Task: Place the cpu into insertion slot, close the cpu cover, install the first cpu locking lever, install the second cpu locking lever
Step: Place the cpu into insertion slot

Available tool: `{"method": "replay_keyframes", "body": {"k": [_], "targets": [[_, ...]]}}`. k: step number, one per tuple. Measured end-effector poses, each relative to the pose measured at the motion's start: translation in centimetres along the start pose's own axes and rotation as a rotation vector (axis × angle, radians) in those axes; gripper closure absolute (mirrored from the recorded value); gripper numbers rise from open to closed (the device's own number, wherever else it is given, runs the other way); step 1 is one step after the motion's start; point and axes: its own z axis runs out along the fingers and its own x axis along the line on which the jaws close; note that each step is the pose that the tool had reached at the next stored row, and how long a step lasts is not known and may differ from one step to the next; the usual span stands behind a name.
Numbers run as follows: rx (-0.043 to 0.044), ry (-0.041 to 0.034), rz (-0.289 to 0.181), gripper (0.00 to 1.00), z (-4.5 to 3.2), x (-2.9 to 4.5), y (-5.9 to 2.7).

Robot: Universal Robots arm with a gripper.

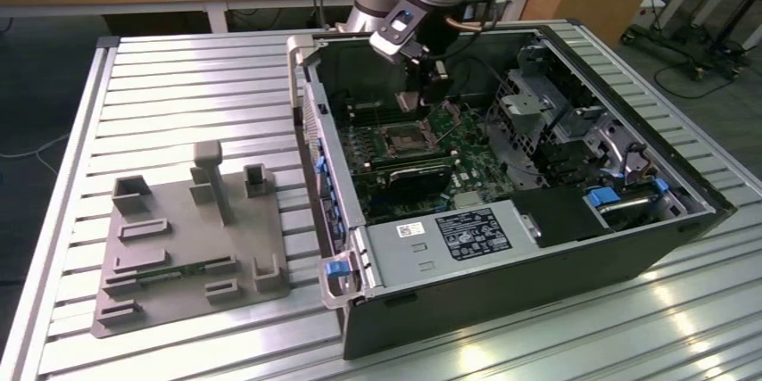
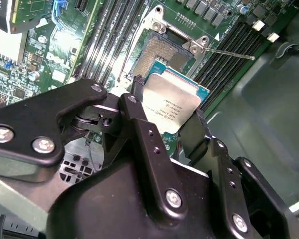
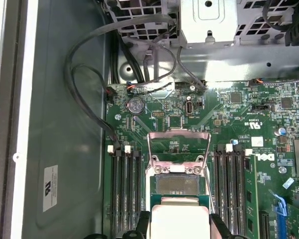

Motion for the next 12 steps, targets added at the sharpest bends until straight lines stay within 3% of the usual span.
{"method": "replay_keyframes", "body": {"k": [12], "targets": [[0.0001,0.0000,-0.002,0.46,2.12,-0.01,-0.11]]}}
